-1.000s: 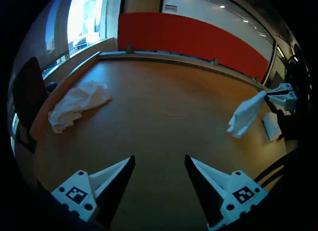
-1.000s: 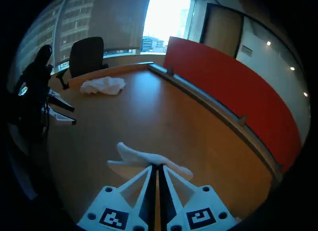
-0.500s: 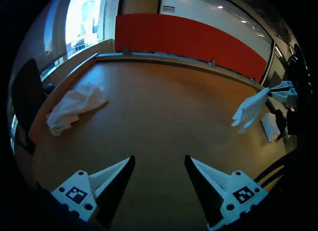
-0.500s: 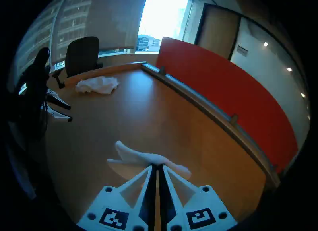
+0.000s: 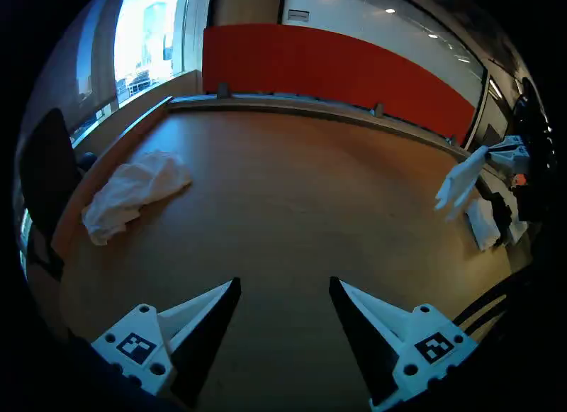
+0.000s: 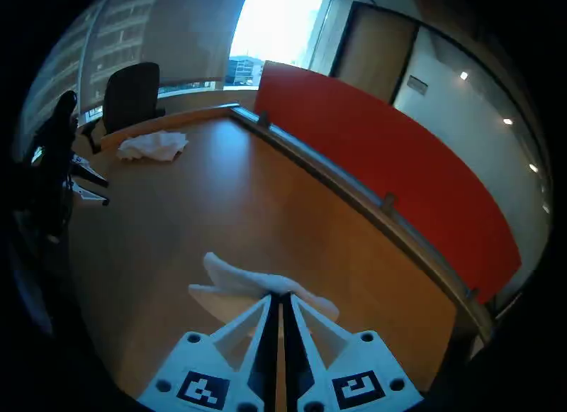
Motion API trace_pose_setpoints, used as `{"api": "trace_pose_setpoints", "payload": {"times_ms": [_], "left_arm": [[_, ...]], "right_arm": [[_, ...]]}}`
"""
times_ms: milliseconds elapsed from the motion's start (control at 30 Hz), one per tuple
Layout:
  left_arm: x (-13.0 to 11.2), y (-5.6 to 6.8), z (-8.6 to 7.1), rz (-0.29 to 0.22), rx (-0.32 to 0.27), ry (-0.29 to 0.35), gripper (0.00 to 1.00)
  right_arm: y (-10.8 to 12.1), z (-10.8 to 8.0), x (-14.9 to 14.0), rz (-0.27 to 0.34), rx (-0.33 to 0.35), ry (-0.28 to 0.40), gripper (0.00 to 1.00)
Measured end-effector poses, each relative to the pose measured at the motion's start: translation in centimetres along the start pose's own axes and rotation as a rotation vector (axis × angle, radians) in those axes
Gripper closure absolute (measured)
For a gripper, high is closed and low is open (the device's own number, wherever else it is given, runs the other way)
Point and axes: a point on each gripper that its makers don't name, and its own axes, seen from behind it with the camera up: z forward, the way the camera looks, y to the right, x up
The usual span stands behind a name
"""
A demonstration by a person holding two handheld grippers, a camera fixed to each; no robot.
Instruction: Fold towel
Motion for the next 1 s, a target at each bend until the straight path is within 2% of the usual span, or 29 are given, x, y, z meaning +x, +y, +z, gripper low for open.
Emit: {"api": "trace_pose_setpoints", "payload": {"times_ms": [433,1000], "left_arm": [[-0.1,0.4,0.1,0.006,0.009,-0.01,0.08],[0.0,1.1,0.4,0.008,0.021,-0.022,0.08]], "right_arm": [[7.5,-2.2,-3.2,0.041,-0.064,-0.045,0.95],[14.8,-3.9,-7.2,0.086,-0.13,-0.099,0.95]]}}
